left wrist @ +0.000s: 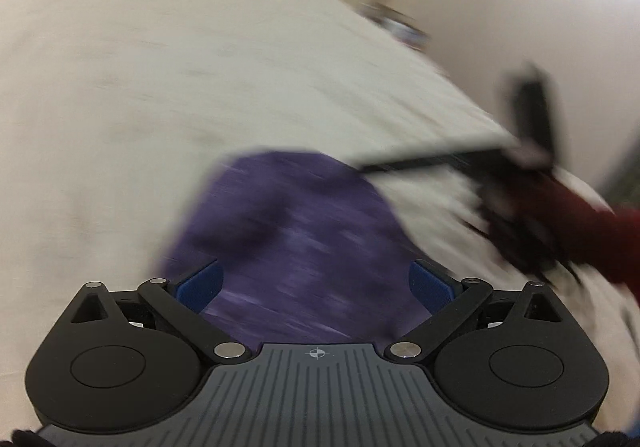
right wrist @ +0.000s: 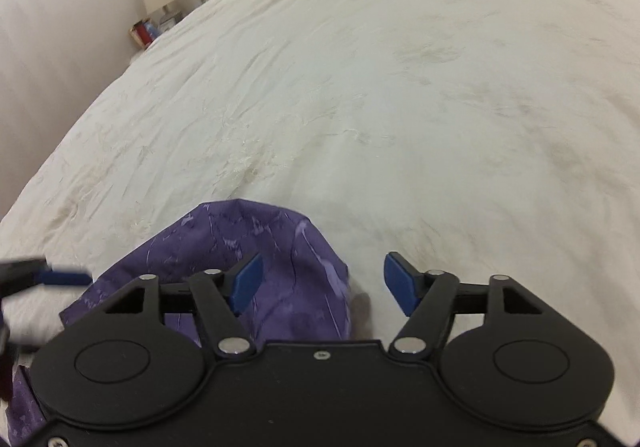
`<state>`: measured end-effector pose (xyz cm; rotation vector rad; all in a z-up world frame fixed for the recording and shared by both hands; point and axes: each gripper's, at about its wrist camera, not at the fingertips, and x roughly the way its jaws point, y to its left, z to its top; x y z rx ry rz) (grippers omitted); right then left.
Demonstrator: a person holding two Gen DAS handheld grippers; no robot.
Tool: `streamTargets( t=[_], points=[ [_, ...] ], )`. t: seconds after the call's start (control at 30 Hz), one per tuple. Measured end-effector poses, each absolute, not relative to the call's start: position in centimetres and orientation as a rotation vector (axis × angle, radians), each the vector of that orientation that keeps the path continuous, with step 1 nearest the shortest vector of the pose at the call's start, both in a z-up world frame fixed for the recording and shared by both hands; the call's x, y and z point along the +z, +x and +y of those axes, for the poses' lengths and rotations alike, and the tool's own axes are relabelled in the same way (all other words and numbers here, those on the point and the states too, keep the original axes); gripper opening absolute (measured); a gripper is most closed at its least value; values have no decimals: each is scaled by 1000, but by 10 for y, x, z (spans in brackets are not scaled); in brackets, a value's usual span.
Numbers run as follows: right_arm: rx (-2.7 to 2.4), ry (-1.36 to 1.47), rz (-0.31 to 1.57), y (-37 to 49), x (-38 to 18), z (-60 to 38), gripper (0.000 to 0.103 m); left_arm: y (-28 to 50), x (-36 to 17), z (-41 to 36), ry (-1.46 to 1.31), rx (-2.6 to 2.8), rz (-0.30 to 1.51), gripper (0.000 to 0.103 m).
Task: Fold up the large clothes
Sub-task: 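Pinch the fabric by the hood with the right tool, tuck it, and release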
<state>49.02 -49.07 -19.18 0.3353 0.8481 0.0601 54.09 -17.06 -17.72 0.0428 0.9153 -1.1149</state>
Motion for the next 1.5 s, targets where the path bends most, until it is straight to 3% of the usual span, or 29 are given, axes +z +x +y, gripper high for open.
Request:
streamTargets(
  t=[0.23,0.3,0.33,0.37,0.73,1.0,1.2,1.23,1.27,1.3,1.33,1.5],
  points=[
    [114,319,927,525,-210,-484,72,542,-235,-181,-15,-1093,1159,101],
    [127,325,933,526,-209,-483,66,544,-233,-183,-19,-1083,1163,101],
    [138,330,930,524,-206,-484,47,543,-232,-184,-14,-1079,1163,101],
    [146,328,928,522,-202,-483,21,543,-231,-185,-15,-1077,1159,101],
    [289,41,731,430,-125,-437,19,591,-184,-134,-689,-1015,1176,102],
    [328,-119,693,394,-110,-406,19,642,-184,-161,-829,-941,1318,102],
    [373,-223,691,382,-105,-377,19,634,-202,-166,-805,-858,1482,100],
    [384,-244,692,378,-103,-371,19,629,-205,-164,-777,-833,1510,88],
    [395,-265,693,372,-101,-366,19,624,-207,-162,-784,-837,1517,56],
    [407,-286,693,365,-101,-360,18,617,-208,-157,-819,-851,1500,37],
    [421,-307,694,358,-99,-354,17,609,-206,-150,-864,-852,1468,10],
    [470,-383,684,311,-87,-328,17,566,-163,-130,-728,-932,1329,7]
  ],
)
